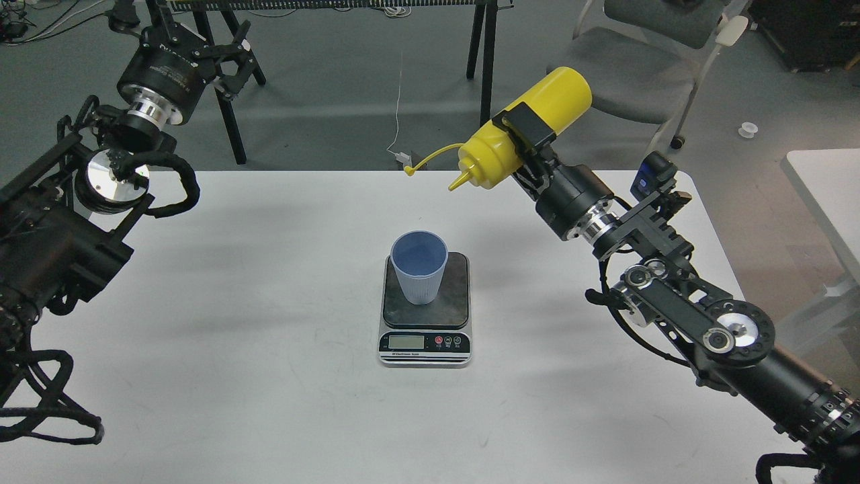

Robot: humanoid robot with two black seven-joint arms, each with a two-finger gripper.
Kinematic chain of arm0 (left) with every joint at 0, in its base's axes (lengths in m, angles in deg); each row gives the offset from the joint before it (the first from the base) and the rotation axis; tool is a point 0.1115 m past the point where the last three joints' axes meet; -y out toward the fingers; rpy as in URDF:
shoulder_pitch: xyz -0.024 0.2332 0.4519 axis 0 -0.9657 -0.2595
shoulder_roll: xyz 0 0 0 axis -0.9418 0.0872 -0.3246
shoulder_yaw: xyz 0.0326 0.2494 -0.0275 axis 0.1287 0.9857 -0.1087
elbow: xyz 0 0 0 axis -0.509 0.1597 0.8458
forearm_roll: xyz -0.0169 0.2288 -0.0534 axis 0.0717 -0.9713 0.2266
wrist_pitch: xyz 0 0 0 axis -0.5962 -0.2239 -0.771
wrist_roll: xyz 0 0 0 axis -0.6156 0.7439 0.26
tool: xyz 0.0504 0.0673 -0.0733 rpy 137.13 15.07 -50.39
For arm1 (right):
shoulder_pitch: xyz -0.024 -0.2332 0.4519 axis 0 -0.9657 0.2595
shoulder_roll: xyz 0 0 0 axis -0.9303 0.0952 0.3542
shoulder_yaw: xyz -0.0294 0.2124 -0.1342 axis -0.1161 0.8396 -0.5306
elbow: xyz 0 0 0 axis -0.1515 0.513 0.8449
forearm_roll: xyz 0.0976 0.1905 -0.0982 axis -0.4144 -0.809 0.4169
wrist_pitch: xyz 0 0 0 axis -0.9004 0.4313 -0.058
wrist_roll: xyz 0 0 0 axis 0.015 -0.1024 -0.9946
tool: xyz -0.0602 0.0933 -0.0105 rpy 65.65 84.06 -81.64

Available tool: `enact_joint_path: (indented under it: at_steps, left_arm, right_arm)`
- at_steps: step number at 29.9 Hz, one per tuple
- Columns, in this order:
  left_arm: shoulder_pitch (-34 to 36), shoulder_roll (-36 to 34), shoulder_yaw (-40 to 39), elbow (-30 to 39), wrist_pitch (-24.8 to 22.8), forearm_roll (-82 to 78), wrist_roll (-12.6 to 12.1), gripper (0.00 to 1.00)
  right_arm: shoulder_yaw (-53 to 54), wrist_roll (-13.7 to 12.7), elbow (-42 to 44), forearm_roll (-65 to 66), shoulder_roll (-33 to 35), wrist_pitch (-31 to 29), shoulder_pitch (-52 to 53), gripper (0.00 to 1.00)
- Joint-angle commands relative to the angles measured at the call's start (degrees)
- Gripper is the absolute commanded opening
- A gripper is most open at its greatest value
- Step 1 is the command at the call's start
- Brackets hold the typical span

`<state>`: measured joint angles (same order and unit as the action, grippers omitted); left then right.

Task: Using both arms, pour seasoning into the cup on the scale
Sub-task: 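Lift the yellow bottle and tilt it over the cup, then invert the bottle nozzle-down into the blue cup, then raise the bottle out of the cup and carry it back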

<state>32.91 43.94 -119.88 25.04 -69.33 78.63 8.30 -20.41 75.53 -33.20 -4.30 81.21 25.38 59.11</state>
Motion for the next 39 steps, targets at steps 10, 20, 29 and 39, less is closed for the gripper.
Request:
enact_joint_path:
  at_steps: [10, 20, 29, 39]
  left_arm:
    - [-0.78, 0.07, -0.02, -0.01, 0.01, 0.01, 0.08, 0.99]
    - [-0.78, 0.25, 0.07, -0.01, 0.01, 0.01, 0.08, 0.99]
    - [-1.30, -0.01, -0.02, -0.01, 0.01, 0.01, 0.08, 0.99]
    - [-1.30, 0.34, 0.07, -0.01, 0.10, 0.01, 0.17, 0.99]
  right_arm:
    - [-13.59, 1.54, 9.80, 15.59, -5.98, 5.72, 8.02, 0.41]
    - [-15.61, 2.33, 12.53, 21.66, -5.45, 5.72, 10.83, 0.41]
    - [-17.64, 2.77, 12.62, 25.35, -2.99, 5.72, 11.01, 0.42]
    - [-19.31, 3.56, 13.76, 27.20, -2.46, 5.80, 12.50, 0.42]
